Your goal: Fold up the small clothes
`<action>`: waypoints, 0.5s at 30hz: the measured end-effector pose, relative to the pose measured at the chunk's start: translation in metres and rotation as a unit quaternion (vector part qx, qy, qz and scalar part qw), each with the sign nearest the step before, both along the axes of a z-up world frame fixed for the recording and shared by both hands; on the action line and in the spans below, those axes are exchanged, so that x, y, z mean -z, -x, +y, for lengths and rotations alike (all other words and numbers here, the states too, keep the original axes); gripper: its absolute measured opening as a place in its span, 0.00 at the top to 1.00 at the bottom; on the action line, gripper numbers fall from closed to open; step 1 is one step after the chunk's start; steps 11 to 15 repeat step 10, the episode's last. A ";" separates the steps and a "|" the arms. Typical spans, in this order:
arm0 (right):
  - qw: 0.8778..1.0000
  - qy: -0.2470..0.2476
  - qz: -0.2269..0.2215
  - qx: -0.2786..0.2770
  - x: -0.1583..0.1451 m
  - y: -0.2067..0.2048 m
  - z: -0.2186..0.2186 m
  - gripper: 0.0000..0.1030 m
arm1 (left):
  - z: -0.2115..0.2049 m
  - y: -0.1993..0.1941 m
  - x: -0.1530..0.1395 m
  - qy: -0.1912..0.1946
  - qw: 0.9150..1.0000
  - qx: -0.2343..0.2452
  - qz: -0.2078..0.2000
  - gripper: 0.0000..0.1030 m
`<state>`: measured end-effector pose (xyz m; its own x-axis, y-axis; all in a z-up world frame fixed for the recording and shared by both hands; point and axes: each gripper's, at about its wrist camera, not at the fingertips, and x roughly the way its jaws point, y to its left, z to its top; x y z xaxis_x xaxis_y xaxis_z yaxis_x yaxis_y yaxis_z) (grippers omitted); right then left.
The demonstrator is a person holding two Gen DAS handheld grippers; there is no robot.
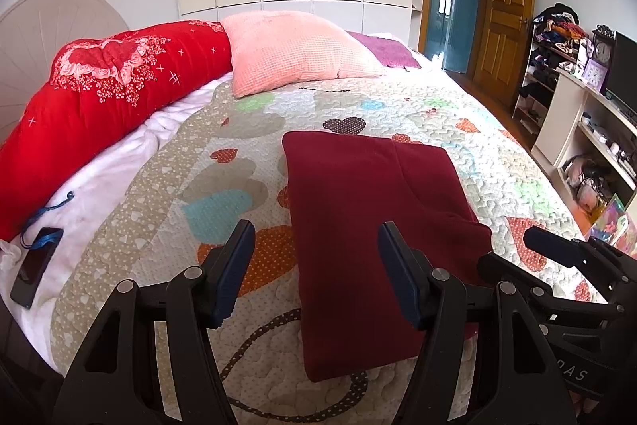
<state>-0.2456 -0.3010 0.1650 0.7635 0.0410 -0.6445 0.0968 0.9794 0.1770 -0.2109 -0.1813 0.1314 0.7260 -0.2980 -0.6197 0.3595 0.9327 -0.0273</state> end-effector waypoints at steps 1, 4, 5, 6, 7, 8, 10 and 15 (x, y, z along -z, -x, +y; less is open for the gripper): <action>1.000 0.000 0.001 -0.001 0.000 0.000 0.000 0.37 | 0.000 -0.001 0.001 0.000 1.000 0.000 0.000 0.38; 1.000 0.000 0.002 -0.002 0.001 -0.002 0.002 0.37 | 0.002 -0.002 0.002 0.003 1.000 -0.002 -0.002 0.38; 1.000 0.000 0.004 -0.002 0.002 -0.002 0.002 0.37 | 0.004 -0.002 0.001 0.006 1.000 -0.002 -0.004 0.38; 1.000 -0.001 0.004 -0.002 0.003 -0.003 0.002 0.37 | 0.005 -0.002 0.001 0.009 1.000 -0.003 -0.005 0.38; 1.000 -0.001 0.005 -0.002 0.003 -0.003 0.001 0.37 | 0.007 -0.003 0.002 0.011 1.000 -0.004 -0.006 0.38; 1.000 -0.001 0.005 -0.001 0.004 -0.003 0.001 0.37 | 0.008 -0.004 0.002 0.013 1.000 -0.005 -0.005 0.38; 1.000 -0.002 0.005 0.000 0.005 -0.003 0.000 0.37 | 0.012 -0.009 0.004 0.014 1.000 -0.005 0.002 0.38; 1.000 -0.002 0.005 0.000 0.005 -0.003 0.000 0.37 | 0.012 -0.009 0.004 0.014 1.000 -0.005 0.002 0.38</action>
